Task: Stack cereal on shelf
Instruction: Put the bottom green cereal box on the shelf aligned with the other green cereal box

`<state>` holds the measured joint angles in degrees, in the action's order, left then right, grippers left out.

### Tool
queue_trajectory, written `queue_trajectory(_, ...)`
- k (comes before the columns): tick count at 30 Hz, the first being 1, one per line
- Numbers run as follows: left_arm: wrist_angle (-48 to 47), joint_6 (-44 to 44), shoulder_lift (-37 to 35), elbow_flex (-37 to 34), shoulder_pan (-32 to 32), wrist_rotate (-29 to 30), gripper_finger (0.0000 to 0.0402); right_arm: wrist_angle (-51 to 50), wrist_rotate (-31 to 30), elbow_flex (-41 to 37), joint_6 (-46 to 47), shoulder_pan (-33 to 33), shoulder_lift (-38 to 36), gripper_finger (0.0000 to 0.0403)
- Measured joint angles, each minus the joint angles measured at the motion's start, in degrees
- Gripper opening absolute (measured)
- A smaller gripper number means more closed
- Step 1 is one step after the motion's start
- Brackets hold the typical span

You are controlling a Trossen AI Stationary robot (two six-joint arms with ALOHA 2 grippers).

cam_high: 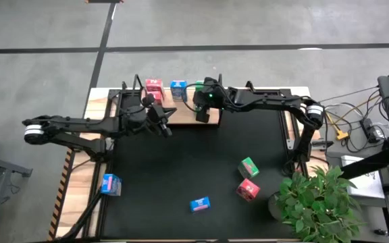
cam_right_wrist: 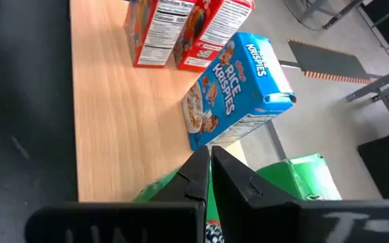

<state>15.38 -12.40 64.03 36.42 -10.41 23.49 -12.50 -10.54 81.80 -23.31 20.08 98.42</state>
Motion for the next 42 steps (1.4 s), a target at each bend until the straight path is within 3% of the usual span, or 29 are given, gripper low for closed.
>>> queue_trajectory(16,0.01,0.53,-0.39,-0.87,0.13,0.00,0.0000,-1.13,0.15,0.46,2.01,1.30,-1.53,0.0009)
queue_trajectory(24,-0.01,0.93,-0.39,-0.91,0.13,-0.02,0.0000,-4.14,5.10,0.26,-0.80,1.44,-2.55,0.0009)
queue_trajectory(42,-0.15,0.93,-0.37,-0.94,0.26,-0.07,0.0000,-3.10,2.48,0.21,1.23,2.73,-0.10,0.0009)
